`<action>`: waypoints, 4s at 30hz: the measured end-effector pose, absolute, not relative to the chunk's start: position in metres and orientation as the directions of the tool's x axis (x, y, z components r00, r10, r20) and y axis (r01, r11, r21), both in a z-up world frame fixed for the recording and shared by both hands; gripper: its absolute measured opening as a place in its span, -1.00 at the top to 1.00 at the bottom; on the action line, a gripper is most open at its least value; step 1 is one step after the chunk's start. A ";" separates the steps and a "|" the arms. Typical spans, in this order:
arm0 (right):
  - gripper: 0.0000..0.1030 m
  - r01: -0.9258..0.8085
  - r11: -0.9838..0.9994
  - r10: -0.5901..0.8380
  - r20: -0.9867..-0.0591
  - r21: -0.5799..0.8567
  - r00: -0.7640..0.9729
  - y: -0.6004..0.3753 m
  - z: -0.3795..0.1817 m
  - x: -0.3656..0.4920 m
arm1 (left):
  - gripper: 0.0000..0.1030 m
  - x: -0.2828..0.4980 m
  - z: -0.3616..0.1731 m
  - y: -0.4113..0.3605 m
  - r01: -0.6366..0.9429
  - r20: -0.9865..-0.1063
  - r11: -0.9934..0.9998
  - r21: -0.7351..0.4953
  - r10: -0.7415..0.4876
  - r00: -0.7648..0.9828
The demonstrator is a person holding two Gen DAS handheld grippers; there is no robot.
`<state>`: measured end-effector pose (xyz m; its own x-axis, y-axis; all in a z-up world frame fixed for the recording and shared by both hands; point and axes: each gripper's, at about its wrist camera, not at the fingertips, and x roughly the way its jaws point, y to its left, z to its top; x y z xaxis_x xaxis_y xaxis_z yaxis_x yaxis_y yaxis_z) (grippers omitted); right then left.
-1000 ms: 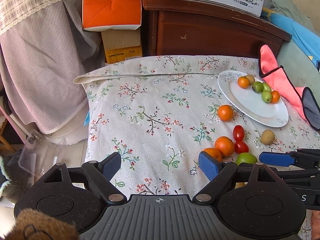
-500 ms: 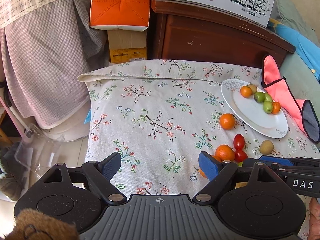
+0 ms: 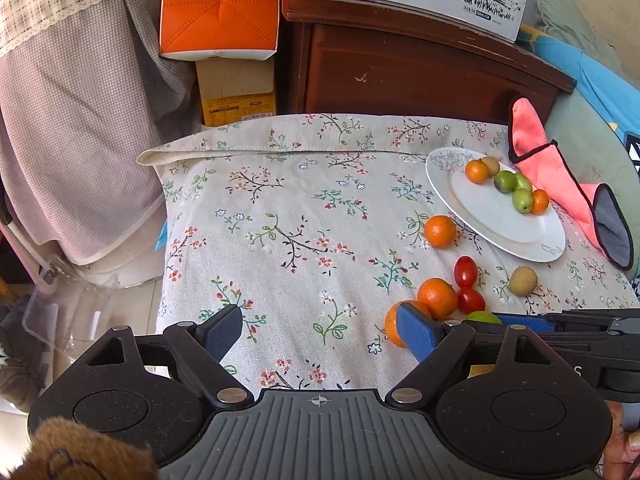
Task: Organize fruits
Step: 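Grasp a green jujube with the right gripper while the left grasps a tangerine, then carry both held fruits onto the plate and open both grippers, then move both grippers back toward the tan fruits on the sheet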
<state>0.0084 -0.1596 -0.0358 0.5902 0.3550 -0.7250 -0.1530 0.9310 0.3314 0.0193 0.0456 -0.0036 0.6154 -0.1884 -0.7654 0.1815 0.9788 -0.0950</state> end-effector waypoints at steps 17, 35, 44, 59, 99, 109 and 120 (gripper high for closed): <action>0.38 -0.046 0.957 0.256 -0.757 0.286 0.601 -0.184 -0.021 0.001 | -0.56 0.019 -0.024 -0.001 0.313 -0.770 0.945 -0.091 -0.267 0.580; 0.38 -0.040 0.959 0.248 -0.765 0.279 0.594 -0.185 -0.020 0.000 | 0.42 0.018 -0.025 -0.005 0.321 -0.760 0.943 -0.092 -0.275 0.589; 0.38 -0.077 0.943 0.298 -0.724 0.323 0.622 -0.187 -0.004 -0.001 | 0.42 0.012 0.003 -0.006 0.327 -0.708 0.939 -0.105 -0.302 0.639; 0.38 -0.080 0.930 0.295 -0.598 0.360 0.745 -0.223 0.047 0.002 | 0.42 0.038 0.046 -0.022 0.387 -0.644 0.907 -0.167 -0.398 0.653; 0.33 0.158 0.897 0.186 -0.677 0.413 0.712 -0.275 -0.017 0.061 | 0.38 0.114 -0.005 -0.097 0.479 -0.702 0.860 -0.175 -0.450 0.552; 0.31 0.155 0.886 0.191 -0.649 0.437 0.737 -0.277 -0.005 0.057 | -0.26 0.104 0.017 -0.083 0.434 -0.668 0.886 -0.164 -0.424 0.612; 0.17 0.113 0.904 0.207 -0.652 0.412 0.729 -0.264 0.005 0.041 | -0.52 0.076 0.031 -0.053 0.404 -0.674 0.908 -0.115 -0.370 0.640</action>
<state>0.0407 -0.2643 0.0048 0.7292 0.2066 -0.6523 0.1127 0.9040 0.4123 0.0755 -0.0528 0.0308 0.6397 -0.3703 -0.6735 0.4039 0.9075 -0.1154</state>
